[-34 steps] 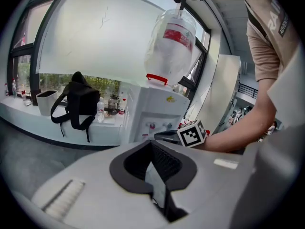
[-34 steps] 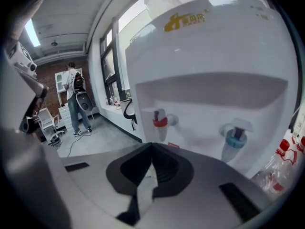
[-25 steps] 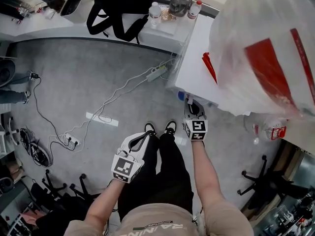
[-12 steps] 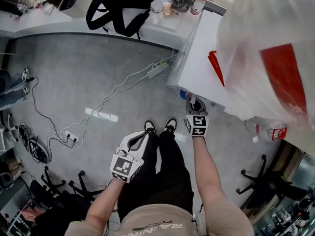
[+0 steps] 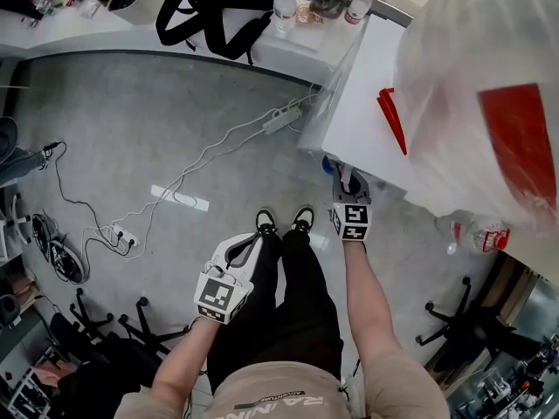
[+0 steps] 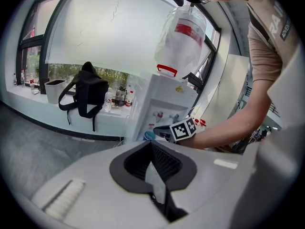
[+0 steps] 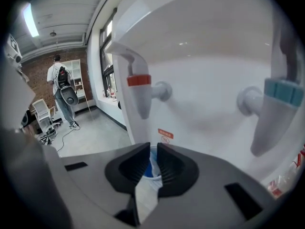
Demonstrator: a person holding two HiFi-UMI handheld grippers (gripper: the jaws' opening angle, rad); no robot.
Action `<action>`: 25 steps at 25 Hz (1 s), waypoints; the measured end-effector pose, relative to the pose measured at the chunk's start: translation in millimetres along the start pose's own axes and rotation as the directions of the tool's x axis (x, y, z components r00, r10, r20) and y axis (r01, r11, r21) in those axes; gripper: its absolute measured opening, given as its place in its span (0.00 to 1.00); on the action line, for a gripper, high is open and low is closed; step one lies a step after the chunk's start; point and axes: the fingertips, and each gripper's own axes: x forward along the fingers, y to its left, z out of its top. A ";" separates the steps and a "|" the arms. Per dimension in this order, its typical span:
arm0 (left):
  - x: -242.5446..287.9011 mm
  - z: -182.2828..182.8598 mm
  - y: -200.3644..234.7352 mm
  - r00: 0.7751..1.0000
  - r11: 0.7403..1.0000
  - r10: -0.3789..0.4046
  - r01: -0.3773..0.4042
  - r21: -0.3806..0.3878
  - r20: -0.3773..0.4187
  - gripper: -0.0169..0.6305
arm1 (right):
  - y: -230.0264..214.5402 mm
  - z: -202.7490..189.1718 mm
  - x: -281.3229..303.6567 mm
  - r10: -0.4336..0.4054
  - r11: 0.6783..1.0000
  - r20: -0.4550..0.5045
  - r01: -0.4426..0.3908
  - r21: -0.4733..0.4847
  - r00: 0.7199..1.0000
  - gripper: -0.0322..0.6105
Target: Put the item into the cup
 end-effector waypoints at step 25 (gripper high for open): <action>-36.4 155.0 -75.0 0.984 0.965 -0.136 0.104 0.240 0.119 0.04 | 65.7 160.0 -209.9 0.142 0.986 0.130 -0.129 -0.102 0.981 0.07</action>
